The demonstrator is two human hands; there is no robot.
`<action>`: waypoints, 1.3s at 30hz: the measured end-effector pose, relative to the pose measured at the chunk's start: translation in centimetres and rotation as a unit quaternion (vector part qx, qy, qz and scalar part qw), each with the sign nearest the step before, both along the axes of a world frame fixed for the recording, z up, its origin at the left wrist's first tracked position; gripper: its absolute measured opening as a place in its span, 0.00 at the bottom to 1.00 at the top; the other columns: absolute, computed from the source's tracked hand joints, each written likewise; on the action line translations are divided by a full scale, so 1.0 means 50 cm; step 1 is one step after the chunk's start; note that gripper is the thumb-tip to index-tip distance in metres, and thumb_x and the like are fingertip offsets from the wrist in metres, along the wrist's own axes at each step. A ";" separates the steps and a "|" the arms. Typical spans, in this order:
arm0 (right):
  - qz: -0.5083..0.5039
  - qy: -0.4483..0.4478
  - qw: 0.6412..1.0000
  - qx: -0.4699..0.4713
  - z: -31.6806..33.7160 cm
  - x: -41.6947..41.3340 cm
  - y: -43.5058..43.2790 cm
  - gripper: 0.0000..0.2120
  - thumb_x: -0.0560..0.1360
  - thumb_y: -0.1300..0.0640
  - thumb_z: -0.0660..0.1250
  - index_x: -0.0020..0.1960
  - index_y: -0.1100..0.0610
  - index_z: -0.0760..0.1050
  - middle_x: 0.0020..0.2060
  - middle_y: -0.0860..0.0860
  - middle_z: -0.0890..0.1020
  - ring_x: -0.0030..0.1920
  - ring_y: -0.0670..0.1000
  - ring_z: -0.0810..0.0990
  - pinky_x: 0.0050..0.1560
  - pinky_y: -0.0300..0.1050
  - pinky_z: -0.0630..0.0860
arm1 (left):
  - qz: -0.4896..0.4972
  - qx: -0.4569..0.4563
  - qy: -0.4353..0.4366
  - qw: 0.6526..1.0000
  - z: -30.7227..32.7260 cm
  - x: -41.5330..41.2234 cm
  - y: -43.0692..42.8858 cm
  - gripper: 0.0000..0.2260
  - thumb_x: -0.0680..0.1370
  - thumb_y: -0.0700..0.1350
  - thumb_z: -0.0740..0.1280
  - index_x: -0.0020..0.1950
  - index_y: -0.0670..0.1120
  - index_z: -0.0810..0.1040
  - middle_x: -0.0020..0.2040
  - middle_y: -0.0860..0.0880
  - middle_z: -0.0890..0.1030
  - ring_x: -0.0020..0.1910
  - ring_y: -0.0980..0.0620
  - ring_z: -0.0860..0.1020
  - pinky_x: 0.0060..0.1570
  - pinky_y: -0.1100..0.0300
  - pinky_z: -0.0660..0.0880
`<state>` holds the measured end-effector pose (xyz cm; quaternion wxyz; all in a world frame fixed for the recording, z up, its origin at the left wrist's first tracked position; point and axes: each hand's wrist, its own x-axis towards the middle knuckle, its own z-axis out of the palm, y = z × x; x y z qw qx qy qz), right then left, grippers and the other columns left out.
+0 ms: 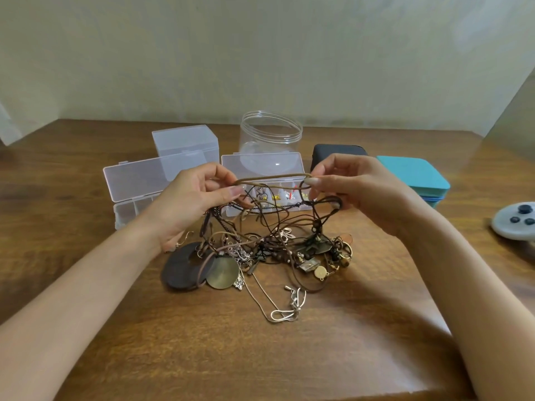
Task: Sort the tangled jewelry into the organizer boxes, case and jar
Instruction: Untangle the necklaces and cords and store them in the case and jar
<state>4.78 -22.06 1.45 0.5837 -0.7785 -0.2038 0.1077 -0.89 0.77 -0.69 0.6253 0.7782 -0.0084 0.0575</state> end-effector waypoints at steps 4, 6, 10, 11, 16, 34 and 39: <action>-0.003 -0.007 1.000 -0.019 0.003 -0.002 -0.002 0.04 0.71 0.57 0.71 0.43 0.57 0.78 0.33 0.49 0.82 0.29 0.40 0.75 0.27 0.32 0.67 | 0.003 -0.018 0.003 1.000 0.003 0.000 0.002 0.06 0.69 0.43 0.69 0.43 0.47 0.75 0.35 0.53 0.84 0.35 0.62 0.80 0.40 0.67 0.71; -0.002 -0.012 0.999 -0.043 0.003 -0.002 -0.003 0.03 0.71 0.57 0.71 0.43 0.56 0.78 0.32 0.48 0.82 0.28 0.40 0.74 0.28 0.33 0.66 | 0.007 -0.036 0.007 0.999 0.005 -0.001 0.004 0.08 0.65 0.44 0.69 0.43 0.47 0.75 0.34 0.53 0.84 0.34 0.60 0.79 0.39 0.67 0.74; 0.009 -0.016 0.996 -0.082 -0.006 0.000 0.003 0.05 0.72 0.58 0.71 0.46 0.57 0.78 0.33 0.49 0.83 0.27 0.39 0.74 0.26 0.30 0.67 | -0.002 -0.092 0.024 0.995 0.009 -0.005 0.001 0.09 0.63 0.42 0.69 0.42 0.45 0.75 0.32 0.52 0.83 0.32 0.60 0.79 0.31 0.70 0.75; 0.011 -0.016 0.996 -0.087 -0.010 0.002 0.007 0.05 0.72 0.58 0.71 0.46 0.57 0.78 0.33 0.49 0.83 0.28 0.39 0.75 0.26 0.30 0.68 | -0.007 -0.102 0.026 0.994 0.009 -0.005 0.000 0.09 0.63 0.41 0.69 0.42 0.45 0.75 0.32 0.52 0.83 0.32 0.60 0.79 0.30 0.70 0.74; -0.047 -0.237 0.952 -0.186 -0.044 -0.006 0.034 0.06 0.72 0.60 0.72 0.46 0.52 0.78 0.39 0.44 0.80 0.38 0.41 0.76 0.39 0.32 0.72 | -0.015 -0.117 0.032 0.993 0.006 -0.005 -0.003 0.09 0.64 0.40 0.70 0.42 0.45 0.75 0.33 0.52 0.83 0.33 0.60 0.80 0.28 0.69 0.74; 0.198 -0.378 0.859 -0.282 -0.093 -0.038 0.085 0.19 0.70 0.39 0.68 0.58 0.44 0.77 0.51 0.42 0.76 0.53 0.46 0.70 0.52 0.41 0.69 | -0.146 0.489 0.123 0.851 0.031 -0.041 0.048 0.19 0.66 0.57 0.75 0.50 0.55 0.71 0.45 0.59 0.74 0.41 0.62 0.73 0.36 0.68 0.69; 0.205 -0.339 0.868 -0.299 -0.077 -0.032 0.073 0.11 0.68 0.42 0.73 0.45 0.39 0.72 0.44 0.38 0.73 0.49 0.41 0.68 0.48 0.36 0.68 | -0.178 0.538 0.200 0.799 0.034 -0.046 0.055 0.19 0.65 0.59 0.75 0.45 0.56 0.68 0.43 0.58 0.71 0.40 0.58 0.69 0.35 0.63 0.64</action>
